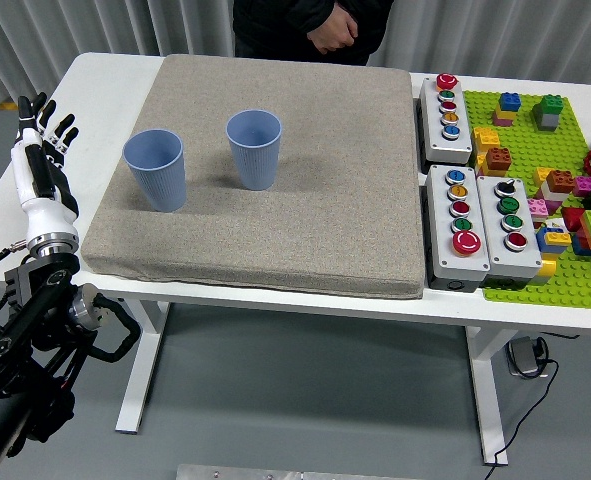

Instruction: Pick cup pour cup place

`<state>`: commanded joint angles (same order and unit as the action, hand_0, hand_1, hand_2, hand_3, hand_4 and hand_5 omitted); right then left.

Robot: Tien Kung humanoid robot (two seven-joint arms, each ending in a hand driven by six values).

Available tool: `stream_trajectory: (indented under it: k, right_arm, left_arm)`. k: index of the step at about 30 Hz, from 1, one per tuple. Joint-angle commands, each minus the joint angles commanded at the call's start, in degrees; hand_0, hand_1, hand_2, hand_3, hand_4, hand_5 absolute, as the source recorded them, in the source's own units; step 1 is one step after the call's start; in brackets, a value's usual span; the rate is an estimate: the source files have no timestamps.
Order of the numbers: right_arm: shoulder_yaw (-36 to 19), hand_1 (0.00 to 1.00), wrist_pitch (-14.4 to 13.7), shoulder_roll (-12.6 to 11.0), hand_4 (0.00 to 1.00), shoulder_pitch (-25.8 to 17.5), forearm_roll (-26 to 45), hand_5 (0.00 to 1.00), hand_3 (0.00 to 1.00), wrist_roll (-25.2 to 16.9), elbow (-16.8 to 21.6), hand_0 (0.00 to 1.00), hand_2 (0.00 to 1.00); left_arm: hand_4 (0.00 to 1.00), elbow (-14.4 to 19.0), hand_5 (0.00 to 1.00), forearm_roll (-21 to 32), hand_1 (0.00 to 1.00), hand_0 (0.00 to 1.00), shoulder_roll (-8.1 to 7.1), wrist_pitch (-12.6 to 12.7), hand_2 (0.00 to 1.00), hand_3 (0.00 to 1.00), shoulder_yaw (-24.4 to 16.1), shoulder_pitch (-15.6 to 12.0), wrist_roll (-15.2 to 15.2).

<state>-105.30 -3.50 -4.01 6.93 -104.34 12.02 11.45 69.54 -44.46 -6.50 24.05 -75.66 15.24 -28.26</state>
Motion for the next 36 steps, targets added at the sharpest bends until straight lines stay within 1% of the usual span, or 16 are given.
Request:
stream_trajectory:
  k: [25, 36]
  right_arm:
    - [-0.5, 0.709, 0.1, -0.1, 0.097, 0.5, -0.8, 0.308, 0.644, 0.0, 0.0, 0.7, 0.682]
    - [-0.7, 0.71, 0.0, 0.0, 0.097, 0.5, -0.9, 0.311, 0.644, -0.1, 0.0, 0.701, 0.682]
  left_arm:
    - [0.833, 0.5, 0.998, -0.8, 0.756, 0.752, -0.25, -0.3, 0.89, 0.848, 0.6, 0.1, 0.9]
    - [0.823, 0.7, 0.998, -0.7, 0.756, 0.75, 0.0, -0.3, 0.89, 0.847, 1.4, 0.0, 1.0]
